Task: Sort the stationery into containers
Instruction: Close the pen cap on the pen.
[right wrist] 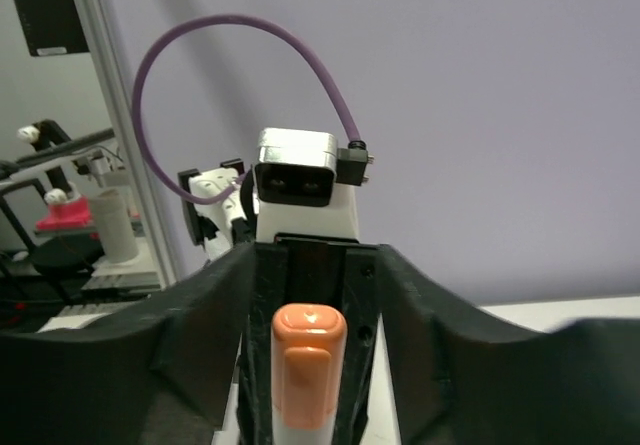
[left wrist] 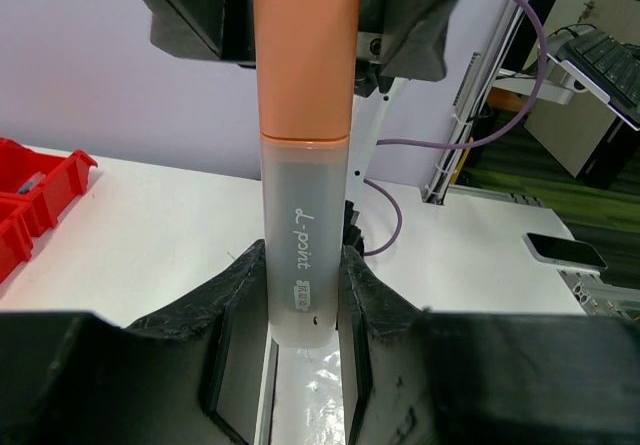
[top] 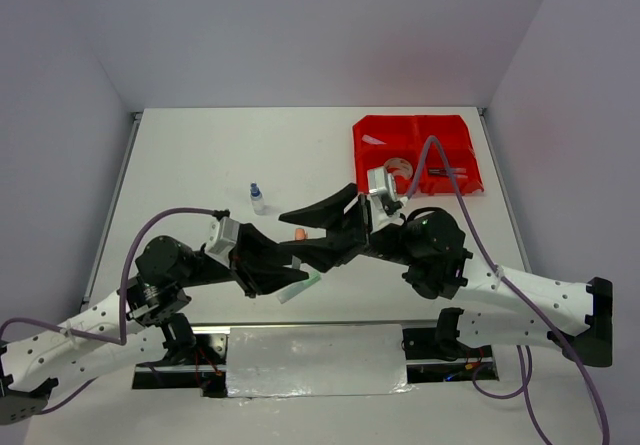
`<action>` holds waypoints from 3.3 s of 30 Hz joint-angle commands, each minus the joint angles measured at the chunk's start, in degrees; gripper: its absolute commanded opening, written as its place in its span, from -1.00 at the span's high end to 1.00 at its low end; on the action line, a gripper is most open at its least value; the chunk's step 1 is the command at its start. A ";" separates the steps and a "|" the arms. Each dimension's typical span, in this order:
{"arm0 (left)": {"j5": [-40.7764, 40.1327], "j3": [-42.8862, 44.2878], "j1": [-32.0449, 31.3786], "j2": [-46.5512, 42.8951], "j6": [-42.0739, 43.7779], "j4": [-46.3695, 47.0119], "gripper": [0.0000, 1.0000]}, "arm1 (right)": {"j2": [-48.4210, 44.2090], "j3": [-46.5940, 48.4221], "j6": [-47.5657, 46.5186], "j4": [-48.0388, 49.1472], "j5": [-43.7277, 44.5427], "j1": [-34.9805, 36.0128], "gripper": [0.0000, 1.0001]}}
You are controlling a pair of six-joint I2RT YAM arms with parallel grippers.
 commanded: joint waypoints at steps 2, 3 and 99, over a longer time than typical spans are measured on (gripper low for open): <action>0.63 2.49 0.06 -1.16 1.72 2.14 1.00 | 0.41 1.27 -0.76 0.46 0.32 0.32 -0.01; 0.63 2.49 0.06 -1.25 1.72 2.14 1.00 | 0.68 1.18 -0.76 0.46 0.49 0.24 0.16; -1.66 3.01 0.06 0.95 6.11 0.48 1.00 | -9.87 -10.95 5.48 -10.00 -4.34 -7.50 -0.58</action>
